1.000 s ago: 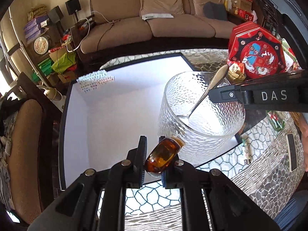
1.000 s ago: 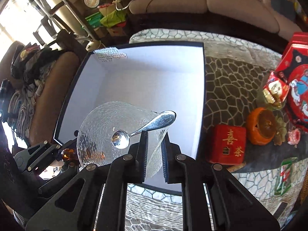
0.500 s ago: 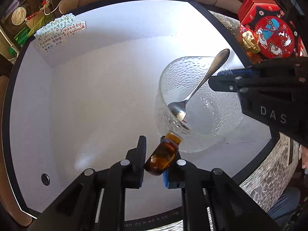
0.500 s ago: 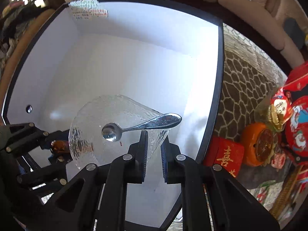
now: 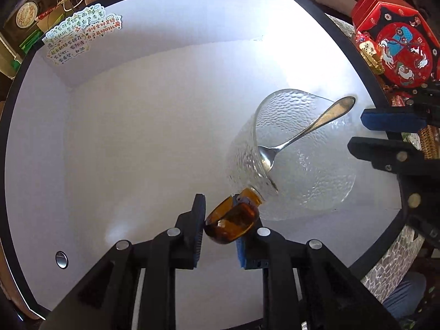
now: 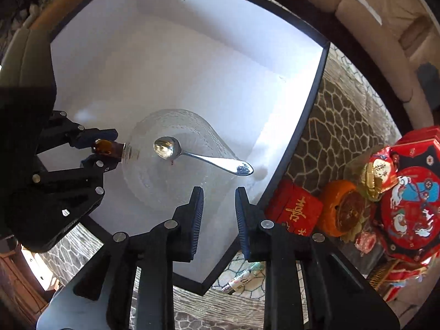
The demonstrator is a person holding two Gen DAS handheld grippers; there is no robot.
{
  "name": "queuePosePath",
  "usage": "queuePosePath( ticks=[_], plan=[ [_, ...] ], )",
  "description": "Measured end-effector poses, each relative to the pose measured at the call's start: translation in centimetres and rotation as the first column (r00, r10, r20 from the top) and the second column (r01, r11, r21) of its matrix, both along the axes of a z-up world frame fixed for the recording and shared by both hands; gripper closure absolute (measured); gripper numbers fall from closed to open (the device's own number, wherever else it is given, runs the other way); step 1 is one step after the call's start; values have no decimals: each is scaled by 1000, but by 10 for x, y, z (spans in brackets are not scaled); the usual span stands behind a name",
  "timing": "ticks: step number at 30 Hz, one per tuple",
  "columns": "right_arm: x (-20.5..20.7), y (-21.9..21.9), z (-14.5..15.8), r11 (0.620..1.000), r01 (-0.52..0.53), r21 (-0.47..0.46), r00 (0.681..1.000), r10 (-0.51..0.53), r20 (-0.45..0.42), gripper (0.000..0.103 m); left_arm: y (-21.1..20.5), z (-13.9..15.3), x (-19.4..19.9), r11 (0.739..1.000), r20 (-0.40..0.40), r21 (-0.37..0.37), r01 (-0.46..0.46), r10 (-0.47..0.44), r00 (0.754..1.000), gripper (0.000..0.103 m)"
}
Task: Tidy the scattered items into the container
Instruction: 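Carry the glass cup over the white box and lower it inside, then open the left gripper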
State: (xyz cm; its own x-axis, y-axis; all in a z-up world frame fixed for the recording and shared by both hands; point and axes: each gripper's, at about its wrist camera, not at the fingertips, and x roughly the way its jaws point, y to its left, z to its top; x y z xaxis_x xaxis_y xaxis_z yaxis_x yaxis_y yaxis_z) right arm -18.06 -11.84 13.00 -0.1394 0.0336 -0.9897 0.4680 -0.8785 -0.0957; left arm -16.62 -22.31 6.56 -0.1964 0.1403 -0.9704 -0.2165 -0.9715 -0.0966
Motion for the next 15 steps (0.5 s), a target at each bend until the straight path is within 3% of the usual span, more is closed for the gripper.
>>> queuePosePath(
  ticks=[3,7,10,15],
  plan=[
    [-5,11,21,992,54,-110,998,-57,-29,79,-13,10,7,1000,-23,23,-20,21,1000,82],
    [-25,11,32,968,97,-230,989,-120,-89,76,-32,25,10,988,-59,125,-88,96,994,77],
    [-44,-4,12,961,129,-242,988,-146,-51,76,-30,26,10,988,-74,112,-106,114,991,65],
    [-58,-8,-37,955,191,-225,981,-183,57,77,-30,19,0,979,-56,145,-144,154,987,65]
  ],
)
